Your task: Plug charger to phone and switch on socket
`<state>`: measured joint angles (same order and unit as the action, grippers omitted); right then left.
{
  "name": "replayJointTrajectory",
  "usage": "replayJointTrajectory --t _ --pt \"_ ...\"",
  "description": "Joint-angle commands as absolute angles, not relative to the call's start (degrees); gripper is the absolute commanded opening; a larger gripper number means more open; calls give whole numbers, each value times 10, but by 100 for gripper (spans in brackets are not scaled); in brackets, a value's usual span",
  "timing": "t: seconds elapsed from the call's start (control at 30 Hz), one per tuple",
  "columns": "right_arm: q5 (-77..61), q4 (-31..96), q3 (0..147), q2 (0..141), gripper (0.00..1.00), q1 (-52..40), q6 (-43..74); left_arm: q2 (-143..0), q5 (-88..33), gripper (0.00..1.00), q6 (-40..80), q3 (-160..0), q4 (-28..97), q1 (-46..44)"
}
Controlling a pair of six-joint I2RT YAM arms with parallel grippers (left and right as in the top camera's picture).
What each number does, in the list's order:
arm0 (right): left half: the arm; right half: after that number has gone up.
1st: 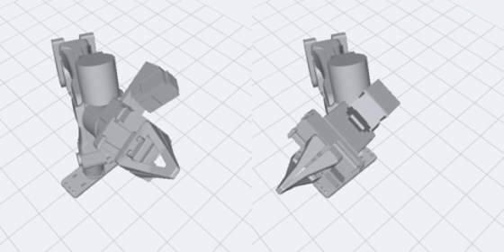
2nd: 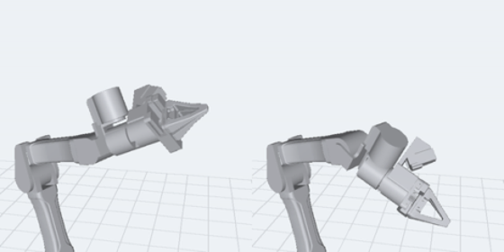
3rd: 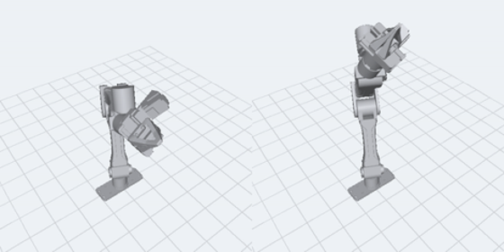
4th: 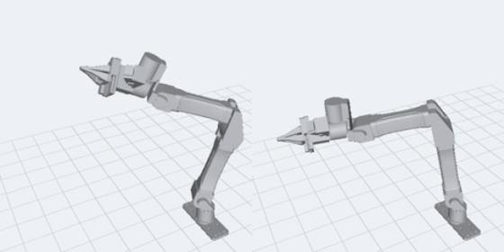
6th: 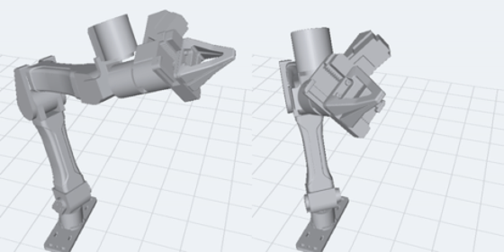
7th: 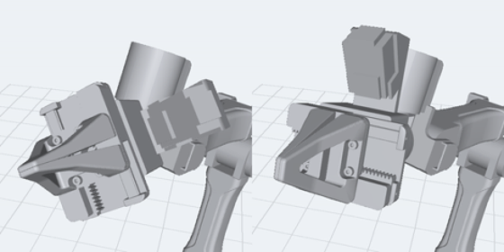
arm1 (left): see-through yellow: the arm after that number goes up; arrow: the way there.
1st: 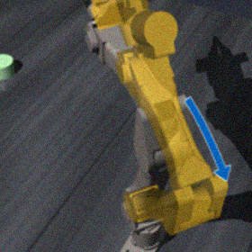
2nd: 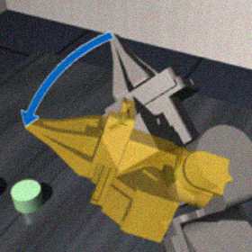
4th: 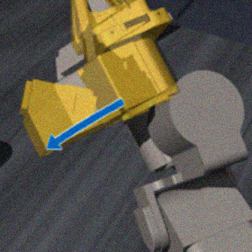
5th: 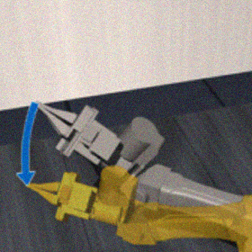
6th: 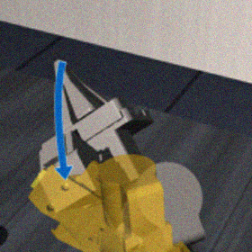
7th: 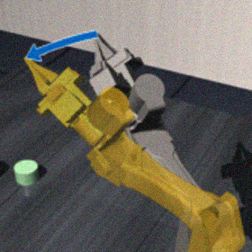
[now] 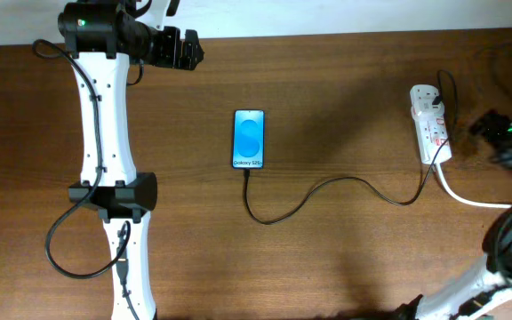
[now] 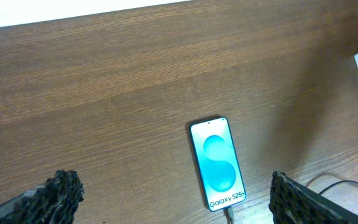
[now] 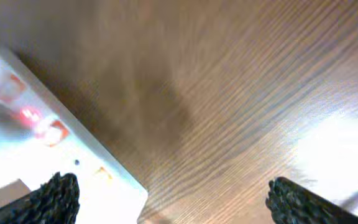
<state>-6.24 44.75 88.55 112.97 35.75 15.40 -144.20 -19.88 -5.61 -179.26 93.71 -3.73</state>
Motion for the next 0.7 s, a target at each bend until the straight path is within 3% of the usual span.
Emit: replayJointTrajectory --t 0.0,0.13,0.3,0.37,0.4,0.5,0.53,0.67 --pt "-40 507 952 1018 99 358 124 -1415 -197 99 -57 -1797 938 -36" --pt "-70 592 986 880 99 324 121 -1415 -197 99 -57 -1797 938 -36" --pt "-121 713 986 778 100 145 69 -1415 -197 99 -57 -1797 938 -36" --pt "-116 765 985 777 85 59 60 -1415 -197 99 -57 -1797 938 -36" --pt "-114 783 985 777 84 20 60 -1415 -197 99 -57 -1797 938 -36" --pt "-114 833 985 774 86 -60 60 -1415 -197 99 -57 -1797 938 -36" --pt "-114 844 985 767 98 -72 60 -1415 -197 99 -57 -1797 938 -36" --pt "-169 910 986 740 98 -79 64 -1415 -197 99 -57 -1797 938 -36"
